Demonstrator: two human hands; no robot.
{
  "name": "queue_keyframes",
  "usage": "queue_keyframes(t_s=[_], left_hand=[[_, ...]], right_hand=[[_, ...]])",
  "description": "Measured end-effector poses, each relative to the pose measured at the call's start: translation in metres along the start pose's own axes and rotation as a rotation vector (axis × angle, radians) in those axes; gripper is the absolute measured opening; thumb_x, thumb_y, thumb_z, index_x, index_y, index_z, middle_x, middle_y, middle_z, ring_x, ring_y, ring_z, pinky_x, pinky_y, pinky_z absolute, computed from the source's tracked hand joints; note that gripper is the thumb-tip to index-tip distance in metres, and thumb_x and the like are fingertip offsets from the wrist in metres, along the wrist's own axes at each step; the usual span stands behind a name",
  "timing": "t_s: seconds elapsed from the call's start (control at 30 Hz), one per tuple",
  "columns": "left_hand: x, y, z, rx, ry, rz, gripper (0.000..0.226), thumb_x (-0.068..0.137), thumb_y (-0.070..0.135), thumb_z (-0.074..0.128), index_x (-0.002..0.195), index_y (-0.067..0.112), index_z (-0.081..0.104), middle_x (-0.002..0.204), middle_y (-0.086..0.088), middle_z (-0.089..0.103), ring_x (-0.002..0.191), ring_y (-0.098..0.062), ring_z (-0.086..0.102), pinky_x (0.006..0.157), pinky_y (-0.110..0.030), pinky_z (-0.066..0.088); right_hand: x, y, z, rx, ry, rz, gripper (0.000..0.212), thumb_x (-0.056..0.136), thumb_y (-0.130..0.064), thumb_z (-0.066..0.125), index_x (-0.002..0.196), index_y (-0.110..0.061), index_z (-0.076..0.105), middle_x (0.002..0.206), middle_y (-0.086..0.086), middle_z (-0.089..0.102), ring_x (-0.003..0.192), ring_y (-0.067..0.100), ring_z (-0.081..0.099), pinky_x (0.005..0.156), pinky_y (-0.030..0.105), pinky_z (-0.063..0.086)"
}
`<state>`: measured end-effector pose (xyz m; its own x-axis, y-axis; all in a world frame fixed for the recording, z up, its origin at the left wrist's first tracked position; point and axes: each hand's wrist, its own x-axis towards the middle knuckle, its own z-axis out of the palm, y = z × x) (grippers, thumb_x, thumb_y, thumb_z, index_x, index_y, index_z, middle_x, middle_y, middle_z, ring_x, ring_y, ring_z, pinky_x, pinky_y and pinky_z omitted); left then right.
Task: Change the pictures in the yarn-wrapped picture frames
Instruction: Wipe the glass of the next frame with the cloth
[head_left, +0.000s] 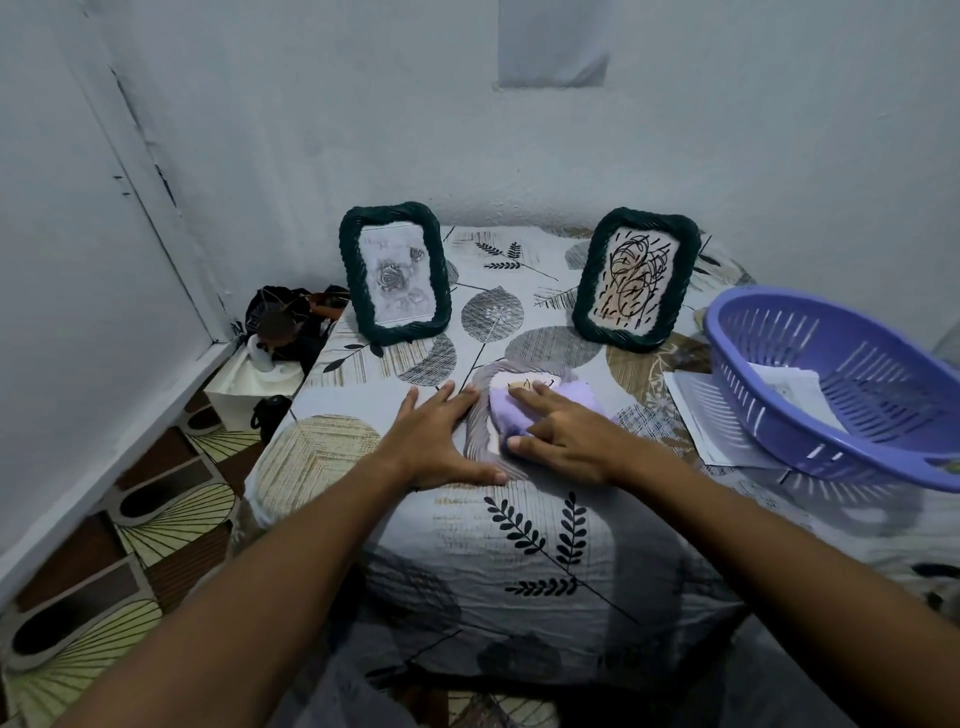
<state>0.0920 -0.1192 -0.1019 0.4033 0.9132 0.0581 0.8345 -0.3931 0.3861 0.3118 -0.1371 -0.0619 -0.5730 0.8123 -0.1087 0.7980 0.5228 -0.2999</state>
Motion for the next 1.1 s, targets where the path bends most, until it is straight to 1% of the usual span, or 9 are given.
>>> queue_keyframes(t_s=[0.17,0.27,0.37,0.53,0.73,0.83,0.9,1.0,1.1], left_hand=[[0.0,0.001,0.0,0.001,0.003,-0.006,0.133,0.045,0.094,0.049,0.153,0.022,0.02,0.159,0.003,0.021,0.147,-0.009,0.008,0.119,-0.046,-0.004],[0.0,0.001,0.0,0.004,-0.001,-0.008,0.133,0.045,0.094,0.049,0.153,0.023,0.018,0.16,0.001,0.019,0.147,-0.009,0.007,0.12,-0.046,-0.004],[-0.001,0.001,-0.001,-0.015,-0.003,-0.027,0.134,0.044,0.094,0.051,0.153,0.024,0.018,0.16,0.001,0.018,0.147,-0.009,0.007,0.12,-0.045,-0.005],[-0.006,0.01,-0.008,-0.032,-0.015,-0.044,0.131,0.047,0.086,0.06,0.153,0.024,0.017,0.16,-0.001,0.014,0.147,-0.014,0.006,0.118,-0.04,-0.008],[-0.011,0.018,-0.014,-0.045,-0.039,-0.056,0.124,0.053,0.078,0.064,0.154,0.024,0.016,0.161,-0.001,0.012,0.147,-0.016,0.004,0.116,-0.037,-0.01],[-0.011,0.018,-0.014,-0.03,-0.041,-0.058,0.123,0.057,0.076,0.069,0.154,0.023,0.015,0.161,0.0,0.011,0.147,-0.016,0.004,0.115,-0.036,-0.01],[-0.009,0.016,-0.012,-0.021,-0.032,-0.047,0.122,0.058,0.076,0.069,0.154,0.023,0.015,0.161,0.0,0.013,0.147,-0.014,0.005,0.116,-0.037,-0.011],[-0.007,0.012,-0.009,-0.019,-0.03,-0.043,0.123,0.056,0.08,0.066,0.154,0.023,0.016,0.161,0.0,0.014,0.147,-0.013,0.005,0.117,-0.04,-0.01],[-0.007,0.011,-0.008,-0.004,-0.03,-0.036,0.127,0.051,0.086,0.059,0.154,0.024,0.016,0.161,0.0,0.014,0.147,-0.012,0.006,0.118,-0.041,-0.008]], right_hand=[[0.007,-0.013,0.01,0.047,0.001,0.05,0.047,0.1,-0.047,0.033,0.131,-0.023,0.058,0.161,0.007,0.004,0.148,0.026,-0.004,0.118,0.039,0.0],[-0.004,-0.006,0.01,0.06,-0.007,0.017,0.047,0.1,-0.047,0.032,0.131,-0.025,0.059,0.161,0.005,0.008,0.148,0.023,-0.005,0.117,0.036,-0.002],[-0.014,0.006,0.006,0.098,0.011,0.003,0.048,0.099,-0.049,0.034,0.125,-0.023,0.064,0.16,0.003,0.013,0.148,0.021,-0.003,0.117,0.037,0.004],[-0.025,0.026,0.0,0.16,0.023,0.044,0.062,0.091,-0.063,0.028,0.109,-0.023,0.072,0.16,-0.001,0.015,0.148,0.02,0.0,0.117,0.049,0.017],[-0.03,0.04,-0.011,0.13,0.0,0.051,0.06,0.089,-0.064,0.027,0.107,-0.03,0.072,0.16,-0.003,0.015,0.148,0.019,0.001,0.116,0.049,0.02],[-0.027,0.042,-0.012,0.062,0.004,0.074,0.066,0.091,-0.066,0.025,0.104,-0.023,0.074,0.16,-0.007,0.011,0.148,0.017,-0.001,0.114,0.047,0.024],[-0.026,0.043,-0.011,0.036,0.012,0.113,0.061,0.092,-0.061,0.028,0.106,-0.022,0.072,0.16,-0.007,0.008,0.148,0.018,0.0,0.113,0.047,0.026],[-0.02,0.044,-0.009,0.059,0.044,0.164,0.05,0.096,-0.057,0.032,0.113,-0.029,0.07,0.161,-0.003,0.006,0.148,0.024,0.002,0.113,0.05,0.025],[-0.006,0.043,-0.009,0.083,0.09,0.24,0.049,0.097,-0.055,0.035,0.11,-0.025,0.071,0.161,0.001,0.008,0.148,0.027,0.006,0.112,0.051,0.024]])
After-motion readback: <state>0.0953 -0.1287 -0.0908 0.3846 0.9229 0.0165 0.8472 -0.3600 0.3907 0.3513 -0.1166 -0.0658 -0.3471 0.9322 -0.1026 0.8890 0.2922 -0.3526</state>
